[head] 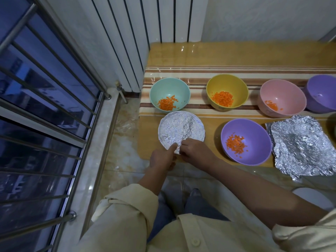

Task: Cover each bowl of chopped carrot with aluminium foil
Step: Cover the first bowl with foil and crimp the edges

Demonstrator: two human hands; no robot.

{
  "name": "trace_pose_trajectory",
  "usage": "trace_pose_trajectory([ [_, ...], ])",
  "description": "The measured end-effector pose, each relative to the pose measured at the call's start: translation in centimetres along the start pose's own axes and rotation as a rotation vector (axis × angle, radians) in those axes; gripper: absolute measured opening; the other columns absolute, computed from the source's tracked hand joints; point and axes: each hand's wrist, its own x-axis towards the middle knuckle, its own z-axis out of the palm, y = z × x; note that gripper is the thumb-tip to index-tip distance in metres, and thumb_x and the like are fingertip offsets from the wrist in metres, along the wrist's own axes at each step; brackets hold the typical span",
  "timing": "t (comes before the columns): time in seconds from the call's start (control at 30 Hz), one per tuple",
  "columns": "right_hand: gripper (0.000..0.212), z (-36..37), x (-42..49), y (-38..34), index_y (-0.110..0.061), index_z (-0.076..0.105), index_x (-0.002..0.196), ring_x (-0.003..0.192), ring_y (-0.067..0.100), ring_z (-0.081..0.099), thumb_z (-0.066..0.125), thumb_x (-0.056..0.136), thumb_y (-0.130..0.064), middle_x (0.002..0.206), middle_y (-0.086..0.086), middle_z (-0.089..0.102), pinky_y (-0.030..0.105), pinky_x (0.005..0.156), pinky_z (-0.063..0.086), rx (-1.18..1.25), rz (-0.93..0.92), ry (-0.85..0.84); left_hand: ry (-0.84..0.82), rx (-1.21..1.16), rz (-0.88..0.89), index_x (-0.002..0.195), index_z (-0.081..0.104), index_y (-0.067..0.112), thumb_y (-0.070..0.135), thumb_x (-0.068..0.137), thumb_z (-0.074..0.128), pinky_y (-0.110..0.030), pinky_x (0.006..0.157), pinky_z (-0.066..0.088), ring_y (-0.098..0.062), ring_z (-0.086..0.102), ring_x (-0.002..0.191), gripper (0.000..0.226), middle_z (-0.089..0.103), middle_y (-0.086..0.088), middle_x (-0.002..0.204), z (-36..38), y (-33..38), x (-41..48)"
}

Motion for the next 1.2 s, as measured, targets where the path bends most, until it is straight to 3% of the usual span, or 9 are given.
trace_pose_trajectory([
  [0.1, 0.024, 0.1, 0.0, -0.3, -0.009, 0.055, 0.058, 0.058, 0.024, 0.054, 0.077, 0.06, 0.0, 0.063, 0.005, 0.053, 0.028, 0.044, 0.036, 0.0, -0.006, -0.003, 0.026, 0.017, 0.01, 0.047, 0.071, 0.008, 0.033, 0.071, 0.067, -0.054, 0.079, 0.06, -0.034, 0.071, 0.067, 0.034, 0.074, -0.021, 0.072, 0.5, -1.2, 1.1],
  [0.2, 0.025, 0.1, 0.1, -0.4, -0.009, 0.055, 0.057, 0.057, 0.024, 0.053, 0.078, 0.06, 0.0, 0.061, 0.004, 0.052, 0.029, 0.043, 0.036, 0.001, 0.01, 0.016, 0.043, 0.023, 0.019, 0.043, 0.07, 0.017, 0.037, 0.06, 0.055, -0.056, 0.077, 0.059, -0.039, 0.073, 0.074, 0.03, 0.073, -0.018, 0.066, 1.2, -3.1, 4.3],
  [0.37, 0.022, 0.1, 0.1, -0.7, -0.008, 0.058, 0.058, 0.055, 0.024, 0.054, 0.078, 0.063, -0.002, 0.061, 0.005, 0.053, 0.027, 0.044, 0.035, 0.028, 0.027, 0.032, 0.02, 0.04, 0.01, 0.058, 0.068, 0.005, 0.033, 0.082, 0.069, -0.039, 0.054, 0.056, -0.028, 0.062, 0.052, 0.037, 0.067, -0.018, 0.059, 0.7, -0.8, 0.2],
  [0.47, 0.019, 0.6, 0.2, -0.9, -0.006, 0.059, 0.061, 0.057, 0.026, 0.054, 0.072, 0.072, -0.01, 0.062, 0.007, 0.053, 0.031, 0.044, 0.04, 0.059, 0.026, 0.046, 0.082, 0.141, 0.077, 0.056, 0.071, 0.006, 0.033, 0.075, 0.059, -0.045, 0.073, 0.06, -0.034, 0.072, 0.069, 0.034, 0.072, -0.018, 0.065, 0.7, -0.7, 0.4],
  [0.6, 0.026, 0.0, 0.2, -0.9, -0.008, 0.062, 0.07, 0.065, 0.023, 0.054, 0.057, 0.082, -0.03, 0.069, 0.006, 0.056, 0.026, 0.053, 0.034, 0.066, -0.008, 0.103, 0.114, 0.243, 0.122, 0.07, 0.073, -0.002, 0.024, 0.084, 0.059, -0.042, 0.077, 0.058, -0.036, 0.072, 0.076, 0.032, 0.073, -0.02, 0.075, 0.1, 0.0, 0.6],
  [0.7, 0.021, -0.4, -0.2, -0.2, -0.008, 0.061, 0.075, 0.069, 0.021, 0.05, 0.065, 0.08, -0.027, 0.074, 0.006, 0.055, 0.025, 0.058, 0.031, 0.056, -0.069, 0.103, 0.123, 0.295, 0.141, 0.073, 0.074, -0.002, 0.029, 0.081, 0.059, -0.038, 0.074, 0.055, -0.035, 0.07, 0.078, 0.035, 0.073, -0.021, 0.076, -0.6, 0.2, 0.5],
  [0.87, 0.026, 0.2, -0.8, -0.1, -0.01, 0.059, 0.067, 0.062, 0.024, 0.056, 0.083, 0.059, -0.004, 0.068, 0.004, 0.056, 0.028, 0.049, 0.038, 0.022, -0.019, 0.022, 0.086, 0.284, 0.143, 0.072, 0.074, -0.002, 0.041, 0.059, 0.046, -0.043, 0.078, 0.059, -0.035, 0.072, 0.078, 0.053, 0.075, -0.015, 0.077, -1.0, 0.1, 1.0],
  [1.07, 0.022, 0.4, -0.2, -0.6, -0.011, 0.058, 0.061, 0.059, 0.024, 0.055, 0.077, 0.057, 0.001, 0.063, 0.002, 0.054, 0.03, 0.045, 0.039, 0.055, 0.028, 0.022, 0.061, 0.089, 0.046, 0.064, 0.07, 0.007, 0.042, 0.086, 0.068, -0.046, 0.075, 0.063, -0.031, 0.074, 0.07, 0.042, 0.074, -0.013, 0.068, -0.8, -0.6, 0.6],
  [1.2, 0.022, 0.6, -0.1, -0.8, -0.009, 0.057, 0.059, 0.059, 0.025, 0.055, 0.078, 0.063, -0.005, 0.062, 0.004, 0.053, 0.03, 0.044, 0.039, 0.062, 0.041, 0.027, 0.051, 0.084, 0.058, 0.051, 0.069, 0.012, 0.034, 0.077, 0.068, -0.052, 0.077, 0.061, -0.033, 0.074, 0.068, 0.035, 0.073, -0.013, 0.063, 0.0, -1.4, 0.5],
])
